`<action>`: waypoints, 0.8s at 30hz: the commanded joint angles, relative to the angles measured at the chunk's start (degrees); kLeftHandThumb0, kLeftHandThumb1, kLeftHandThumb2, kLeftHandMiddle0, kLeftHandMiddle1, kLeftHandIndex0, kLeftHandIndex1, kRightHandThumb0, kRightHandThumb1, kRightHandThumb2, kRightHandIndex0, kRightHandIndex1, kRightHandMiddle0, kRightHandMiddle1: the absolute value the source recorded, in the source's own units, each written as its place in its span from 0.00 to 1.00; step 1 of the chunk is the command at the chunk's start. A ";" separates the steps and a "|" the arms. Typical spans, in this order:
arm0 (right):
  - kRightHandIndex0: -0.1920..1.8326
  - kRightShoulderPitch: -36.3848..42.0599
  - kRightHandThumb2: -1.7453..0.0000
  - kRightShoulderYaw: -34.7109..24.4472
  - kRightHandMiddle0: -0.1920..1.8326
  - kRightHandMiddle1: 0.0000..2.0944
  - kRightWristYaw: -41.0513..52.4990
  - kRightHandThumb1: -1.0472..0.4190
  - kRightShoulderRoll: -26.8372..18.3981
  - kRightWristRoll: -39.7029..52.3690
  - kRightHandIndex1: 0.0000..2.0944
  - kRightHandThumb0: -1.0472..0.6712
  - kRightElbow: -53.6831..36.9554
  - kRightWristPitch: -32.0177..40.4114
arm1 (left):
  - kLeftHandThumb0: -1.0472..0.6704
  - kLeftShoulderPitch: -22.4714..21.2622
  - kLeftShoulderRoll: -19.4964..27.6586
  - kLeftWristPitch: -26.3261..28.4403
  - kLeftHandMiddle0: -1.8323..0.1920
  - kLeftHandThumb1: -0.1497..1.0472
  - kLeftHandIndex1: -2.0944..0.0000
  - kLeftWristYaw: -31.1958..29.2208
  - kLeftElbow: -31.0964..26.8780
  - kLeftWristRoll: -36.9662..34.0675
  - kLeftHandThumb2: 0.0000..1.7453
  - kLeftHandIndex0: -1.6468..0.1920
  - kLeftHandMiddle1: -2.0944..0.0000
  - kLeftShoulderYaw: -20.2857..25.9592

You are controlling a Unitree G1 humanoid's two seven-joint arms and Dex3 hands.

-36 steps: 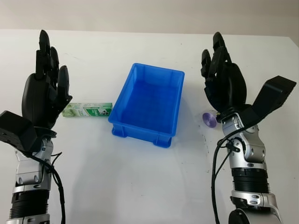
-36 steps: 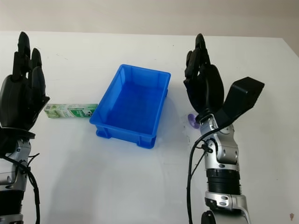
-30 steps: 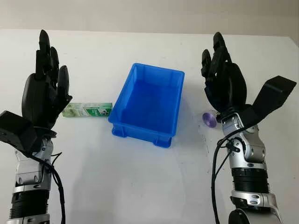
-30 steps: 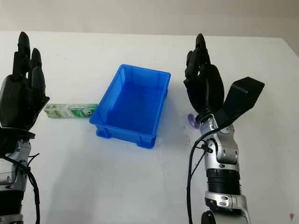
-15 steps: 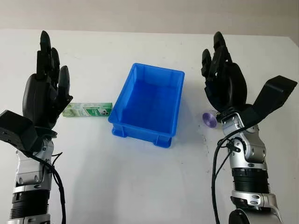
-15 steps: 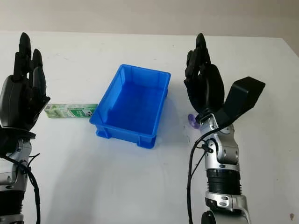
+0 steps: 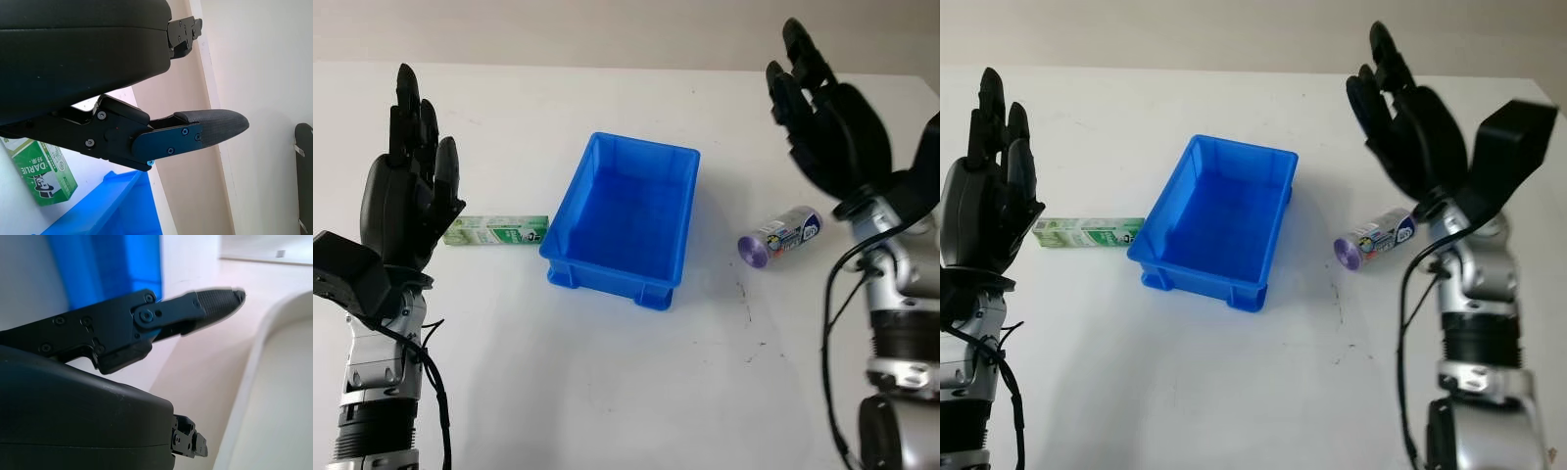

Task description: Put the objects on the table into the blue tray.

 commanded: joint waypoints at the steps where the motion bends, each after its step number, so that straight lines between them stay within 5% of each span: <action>1: 0.00 -2.47 0.99 0.71 0.00 0.00 1.91 0.10 -3.58 -1.43 0.00 0.05 1.69 -0.76 | 0.15 0.15 0.15 0.08 1.00 1.00 1.00 -0.01 -0.94 0.28 0.34 1.00 1.00 0.03; 13: 0.02 -11.38 0.98 9.66 0.04 0.03 12.08 0.26 -16.40 -14.34 0.02 0.12 5.00 -0.13 | 0.16 -0.12 0.49 -1.11 1.00 1.00 1.00 -0.63 -0.01 0.17 0.34 1.00 1.00 0.28; 24: 0.08 -13.41 0.97 19.97 0.09 0.04 11.80 0.25 -22.14 -32.46 0.04 0.15 8.87 -20.86 | 0.16 0.02 0.55 -0.74 1.00 1.00 1.00 -0.43 -0.29 0.01 0.34 1.00 1.00 0.50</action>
